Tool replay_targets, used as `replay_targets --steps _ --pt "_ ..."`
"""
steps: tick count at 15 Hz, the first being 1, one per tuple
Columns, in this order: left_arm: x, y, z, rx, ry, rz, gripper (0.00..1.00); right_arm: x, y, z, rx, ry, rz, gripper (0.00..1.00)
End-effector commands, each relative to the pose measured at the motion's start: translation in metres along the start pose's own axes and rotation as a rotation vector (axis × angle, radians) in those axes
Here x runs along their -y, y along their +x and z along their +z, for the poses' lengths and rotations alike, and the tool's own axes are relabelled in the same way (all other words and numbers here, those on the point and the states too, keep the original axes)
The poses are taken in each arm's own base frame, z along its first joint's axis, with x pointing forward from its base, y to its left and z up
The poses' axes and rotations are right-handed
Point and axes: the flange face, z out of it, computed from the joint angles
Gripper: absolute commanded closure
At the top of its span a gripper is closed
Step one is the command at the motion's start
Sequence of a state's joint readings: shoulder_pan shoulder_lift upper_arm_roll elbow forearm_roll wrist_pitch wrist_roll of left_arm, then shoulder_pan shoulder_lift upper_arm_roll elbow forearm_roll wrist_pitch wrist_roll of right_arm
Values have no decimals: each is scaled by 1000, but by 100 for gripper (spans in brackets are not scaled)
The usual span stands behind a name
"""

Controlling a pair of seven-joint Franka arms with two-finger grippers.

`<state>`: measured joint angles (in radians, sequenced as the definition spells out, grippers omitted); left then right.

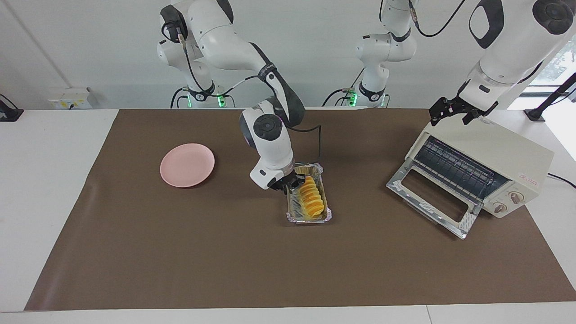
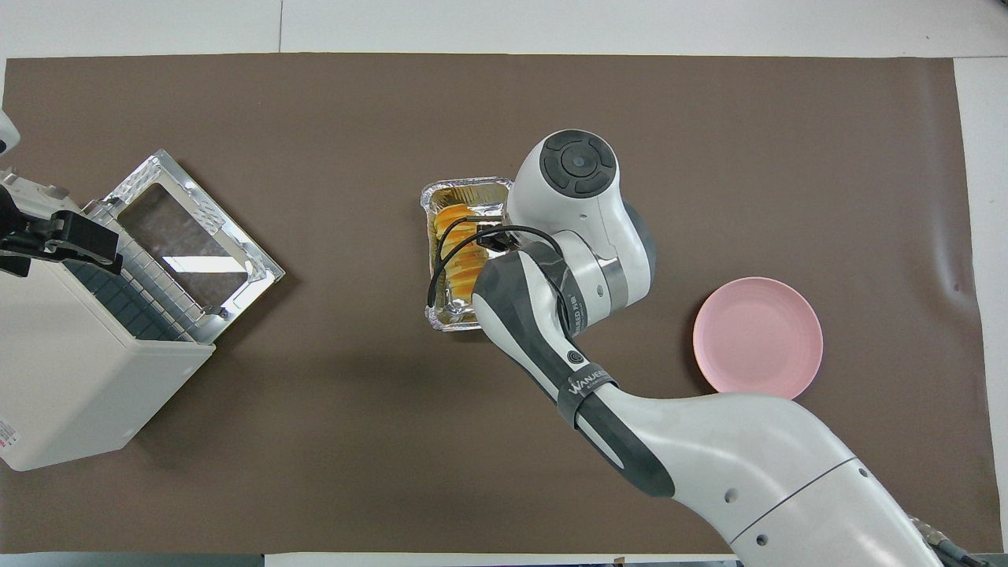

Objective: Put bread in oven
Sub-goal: 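Grasp the foil tray edge with the right gripper and drag it toward the oven, then release the foil tray and withdraw the right gripper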

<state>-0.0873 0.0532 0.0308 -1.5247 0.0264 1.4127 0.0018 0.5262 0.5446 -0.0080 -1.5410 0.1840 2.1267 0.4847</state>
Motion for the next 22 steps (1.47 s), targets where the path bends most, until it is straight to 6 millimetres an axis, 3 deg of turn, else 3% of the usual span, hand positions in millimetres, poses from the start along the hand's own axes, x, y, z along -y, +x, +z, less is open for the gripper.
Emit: replay_targets --steps 1,4,7,12,15,18,22 --pt "2 -8 0 -13 -14 -1 0 -2 -6 -8 12 19 68 0" --pt "2 -8 0 -13 -14 -1 0 -5 2 -33 51 13 94 0" --pt "2 -8 0 -13 -14 -1 0 -34 22 -63 42 18 139 0" --pt "2 -8 0 -13 -14 -1 0 -131 47 -140 13 19 220 0" --pt "2 -8 0 -13 -14 -1 0 -210 58 -175 7 14 106 0" --pt "2 -8 0 -13 -14 -1 0 -282 57 -214 -18 -31 7 0" --pt "2 -8 0 -13 -14 -1 0 -344 41 -252 -7 -74 -65 0"
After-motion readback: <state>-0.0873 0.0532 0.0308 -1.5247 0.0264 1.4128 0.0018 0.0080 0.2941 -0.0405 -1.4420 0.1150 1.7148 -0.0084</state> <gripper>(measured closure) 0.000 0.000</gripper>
